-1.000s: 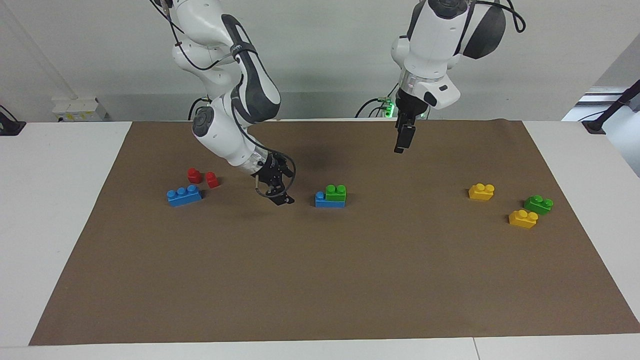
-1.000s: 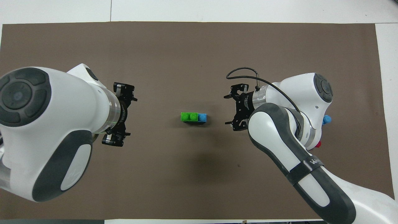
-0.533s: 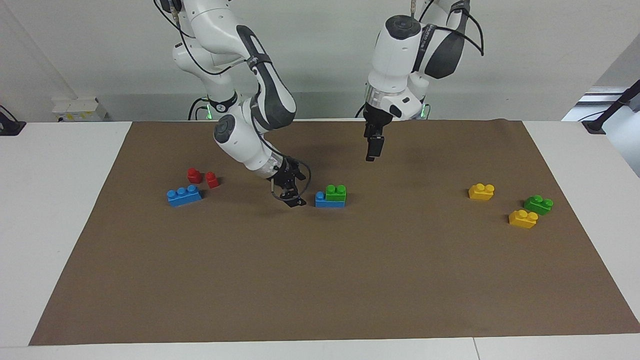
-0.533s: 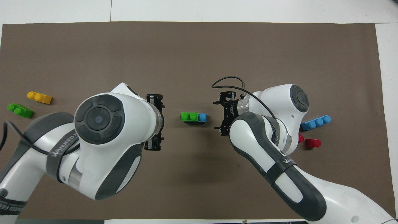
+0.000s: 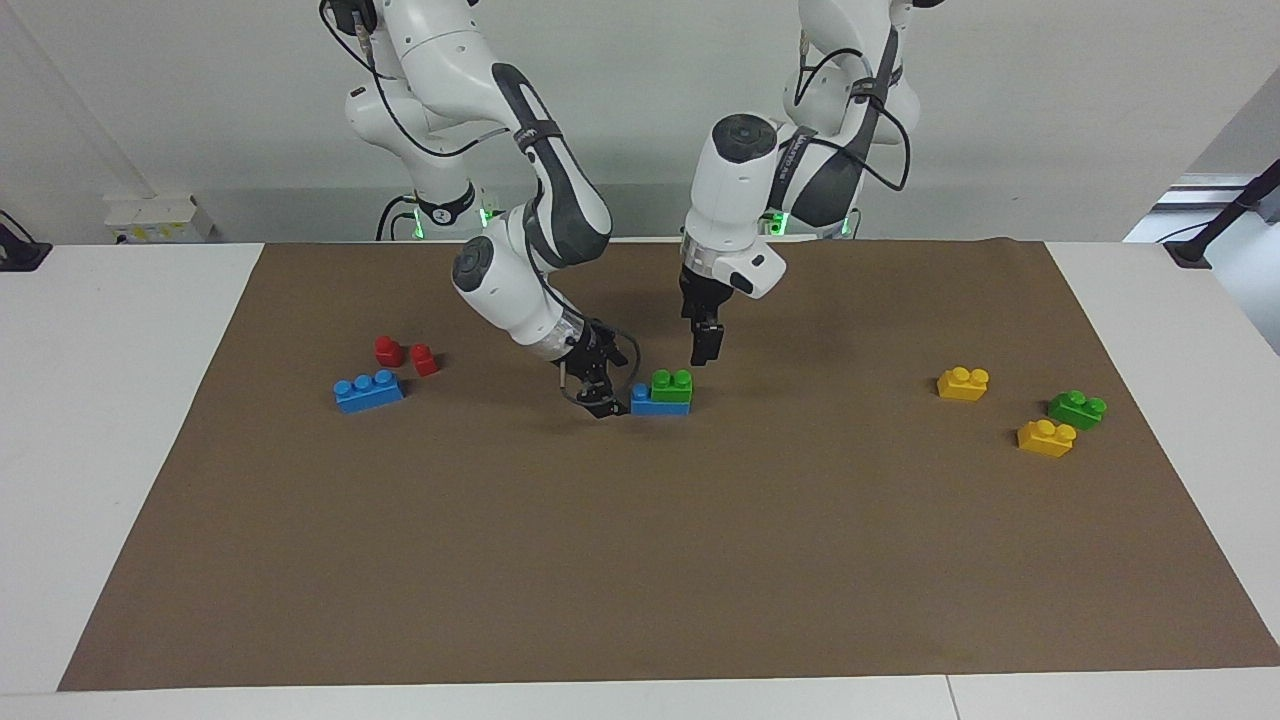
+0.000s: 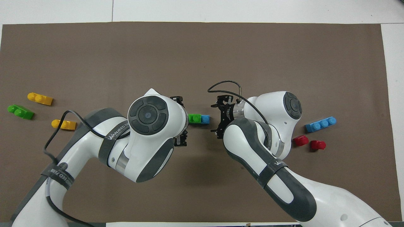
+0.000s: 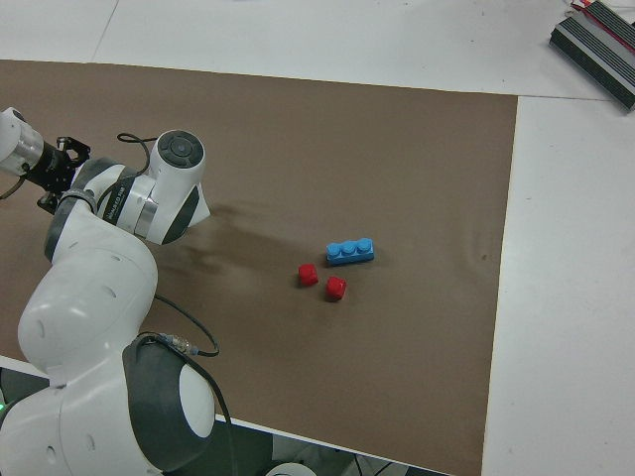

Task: Remove green block with left arm and hold with right
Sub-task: 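Close the left gripper on the green brick while the right gripper grips the blue brick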

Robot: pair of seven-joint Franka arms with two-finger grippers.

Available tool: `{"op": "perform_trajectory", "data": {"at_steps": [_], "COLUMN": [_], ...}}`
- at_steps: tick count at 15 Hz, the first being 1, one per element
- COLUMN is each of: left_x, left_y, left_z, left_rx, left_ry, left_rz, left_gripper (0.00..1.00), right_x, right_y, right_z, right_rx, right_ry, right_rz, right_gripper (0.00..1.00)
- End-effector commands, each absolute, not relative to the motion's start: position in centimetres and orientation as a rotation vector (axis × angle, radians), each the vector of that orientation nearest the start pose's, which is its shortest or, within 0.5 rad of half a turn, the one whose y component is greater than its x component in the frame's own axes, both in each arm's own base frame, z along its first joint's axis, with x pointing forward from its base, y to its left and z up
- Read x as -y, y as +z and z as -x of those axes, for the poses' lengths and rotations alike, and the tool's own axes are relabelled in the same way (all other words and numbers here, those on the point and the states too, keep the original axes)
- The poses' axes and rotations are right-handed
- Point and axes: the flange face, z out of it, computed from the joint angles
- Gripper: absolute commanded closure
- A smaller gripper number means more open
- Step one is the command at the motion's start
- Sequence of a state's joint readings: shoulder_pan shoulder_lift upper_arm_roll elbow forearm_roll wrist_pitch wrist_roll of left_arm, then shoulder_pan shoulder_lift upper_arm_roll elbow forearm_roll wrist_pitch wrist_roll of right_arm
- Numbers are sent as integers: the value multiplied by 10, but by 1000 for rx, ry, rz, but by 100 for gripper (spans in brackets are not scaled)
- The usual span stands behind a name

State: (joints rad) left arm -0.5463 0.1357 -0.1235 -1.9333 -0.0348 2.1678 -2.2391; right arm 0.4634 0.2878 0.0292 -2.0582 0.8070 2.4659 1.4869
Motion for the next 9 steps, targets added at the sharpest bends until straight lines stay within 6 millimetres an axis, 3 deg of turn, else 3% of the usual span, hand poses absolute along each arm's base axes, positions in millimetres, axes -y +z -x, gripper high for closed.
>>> {"op": "perform_trajectory", "data": {"at_steps": [1,7,9], "left_x": [375,393,393], "left_y": [413,369,370], "left_z": [-472,-471,-474], "left_rx": [-2215,-2271,-2270], "left_ry": [-30,41,40], "left_rz": [-2076,-2068,-2057], "left_gripper": [0,0,0], "right_x": [-292,-301,-300], "right_y": [301,281,277], "right_z": [-525,-522,-523], "right_rx": [-1963,-1963,-1961], "right_ry": [535,495,471], "right_rz": [1834,1854,1852], "right_gripper": [2,2,3]}}
